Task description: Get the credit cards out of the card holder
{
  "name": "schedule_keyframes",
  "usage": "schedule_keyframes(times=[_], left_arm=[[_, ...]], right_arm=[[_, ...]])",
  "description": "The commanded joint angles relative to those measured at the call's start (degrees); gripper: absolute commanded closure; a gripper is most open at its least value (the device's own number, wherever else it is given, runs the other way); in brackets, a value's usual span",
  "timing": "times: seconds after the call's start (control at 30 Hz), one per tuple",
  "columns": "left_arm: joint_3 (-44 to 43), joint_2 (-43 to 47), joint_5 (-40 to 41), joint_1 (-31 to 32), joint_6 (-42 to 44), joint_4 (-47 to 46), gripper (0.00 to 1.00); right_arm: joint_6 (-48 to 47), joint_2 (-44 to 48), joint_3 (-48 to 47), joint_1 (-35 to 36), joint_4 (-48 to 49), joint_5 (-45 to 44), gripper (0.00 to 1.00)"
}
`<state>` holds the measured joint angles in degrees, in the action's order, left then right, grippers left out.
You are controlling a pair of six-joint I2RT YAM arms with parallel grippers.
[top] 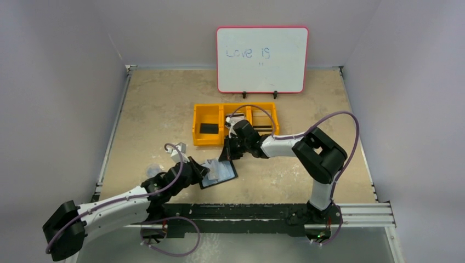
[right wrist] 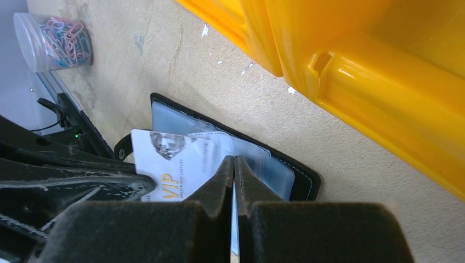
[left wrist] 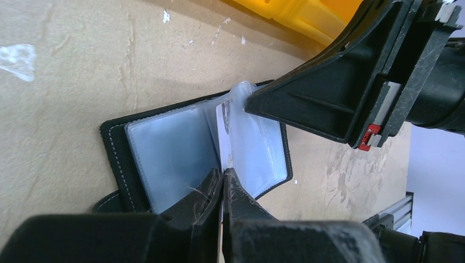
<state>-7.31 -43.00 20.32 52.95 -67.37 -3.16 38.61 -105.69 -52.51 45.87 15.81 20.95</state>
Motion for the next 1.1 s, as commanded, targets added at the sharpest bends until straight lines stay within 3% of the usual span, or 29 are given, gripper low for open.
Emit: schedule_keyframes(times=[0.0, 0.17, 0.43, 0.63, 0.7, 0.8, 1.07], left_arm=[[-4.9, 5.1, 4.5, 0.0, 0.7, 15.3, 1.0], [-7.2, 8.8, 4.6, 0.0, 0.9, 22.0, 1.0], [-12.8, 11.0, 6.0, 0.0, 3.6, 26.1, 1.0], [-16.0, 11.1, 5.9, 0.0, 7.0, 22.6, 1.0], [-16.2, 11.6, 5.9, 0.0, 7.6, 21.0, 1.0], [-16.2, 12.7, 5.9, 0.0, 8.5, 17.5, 1.0], [-15.8, 13.4, 4.6, 0.0, 10.7, 7.7, 1.0]], right_arm=[[-0.6, 1.3, -0.9, 0.1, -5.4, -6.8, 1.0], [-1.2, 2.5, -0.8, 0.1, -5.1, -6.8, 1.0], [-3.4, 10.3, -2.0, 0.1, -6.1, -6.9, 0.72], [-3.3, 15.1, -1.1, 0.1, -3.7, -5.7, 0.64], [-1.8, 17.4, 1.4, 0.0, 0.2, -5.1, 0.48], [2.5, 22.2, 8.7, -1.3, 10.1, -3.8, 0.35], [5.7, 28.4, 14.1, -5.3, 19.2, -0.9, 0.33]])
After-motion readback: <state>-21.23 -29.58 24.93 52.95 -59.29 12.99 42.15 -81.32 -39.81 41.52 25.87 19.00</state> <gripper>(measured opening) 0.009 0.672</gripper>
